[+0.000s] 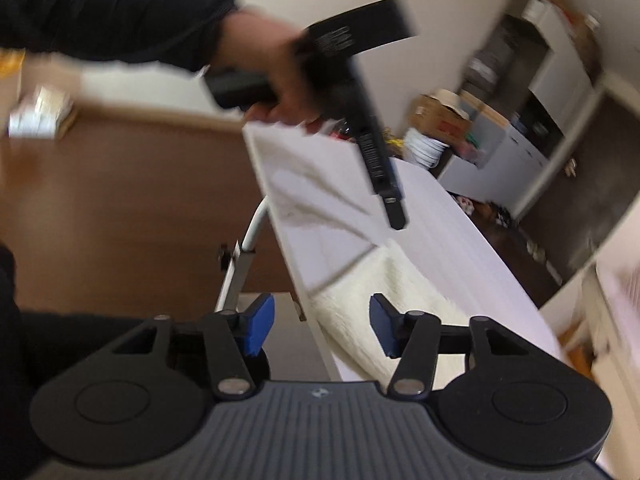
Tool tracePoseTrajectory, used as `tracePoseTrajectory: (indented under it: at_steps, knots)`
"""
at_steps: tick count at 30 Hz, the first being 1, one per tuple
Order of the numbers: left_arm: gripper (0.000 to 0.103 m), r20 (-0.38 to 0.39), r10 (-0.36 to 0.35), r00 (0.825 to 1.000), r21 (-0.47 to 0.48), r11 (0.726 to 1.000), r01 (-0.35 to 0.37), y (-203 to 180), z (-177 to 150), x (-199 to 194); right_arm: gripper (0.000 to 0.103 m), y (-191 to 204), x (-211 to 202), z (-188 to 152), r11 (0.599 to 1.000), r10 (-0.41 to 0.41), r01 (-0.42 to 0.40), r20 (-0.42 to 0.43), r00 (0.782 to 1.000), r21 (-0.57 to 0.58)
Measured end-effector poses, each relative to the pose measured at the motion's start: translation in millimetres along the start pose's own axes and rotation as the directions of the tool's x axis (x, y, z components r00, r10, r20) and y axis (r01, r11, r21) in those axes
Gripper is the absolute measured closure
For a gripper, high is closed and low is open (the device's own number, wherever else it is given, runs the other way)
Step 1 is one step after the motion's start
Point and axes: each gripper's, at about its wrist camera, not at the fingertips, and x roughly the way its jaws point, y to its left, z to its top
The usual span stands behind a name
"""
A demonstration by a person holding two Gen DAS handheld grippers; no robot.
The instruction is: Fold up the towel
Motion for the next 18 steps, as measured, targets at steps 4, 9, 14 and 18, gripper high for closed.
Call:
tracePoseTrajectory:
  at_steps: [4, 9, 14, 18]
  knots:
    - [0.05, 0.01, 0.001, 1.0, -0.029, 1.0, -0.001, 6.9, -8.5, -4.9, 0.056, 6.5, 21.4, -0.3, 0.998, -0.019, 0.016, -0.043, 0.999, -0.056]
    - [0.046, 0.025, -0.006, 1.0, -0.009, 1.0, 0.006, 9.0, -15.9, -7.2, 0.063, 15.6, 37.2, -5.5, 0.992, -0.056, 0.048, -0.058, 0.997, -0.119]
    - [0.035, 0.074, -0.05, 0.996, 0.1, 0.994, 0.043, 0.6, -23.7, -17.7, 0.085, 4.7, 33.8, -7.5, 0.997, -0.048, 0.046, -0.035, 0.998, -0.055]
    - [0.028, 0.107, -0.112, 0.988, 0.261, 0.962, 0.081, -19.2, -33.8, -28.5, 0.095, -19.9, 12.5, -7.9, 0.993, 0.053, -0.055, 0.021, 0.998, 0.109]
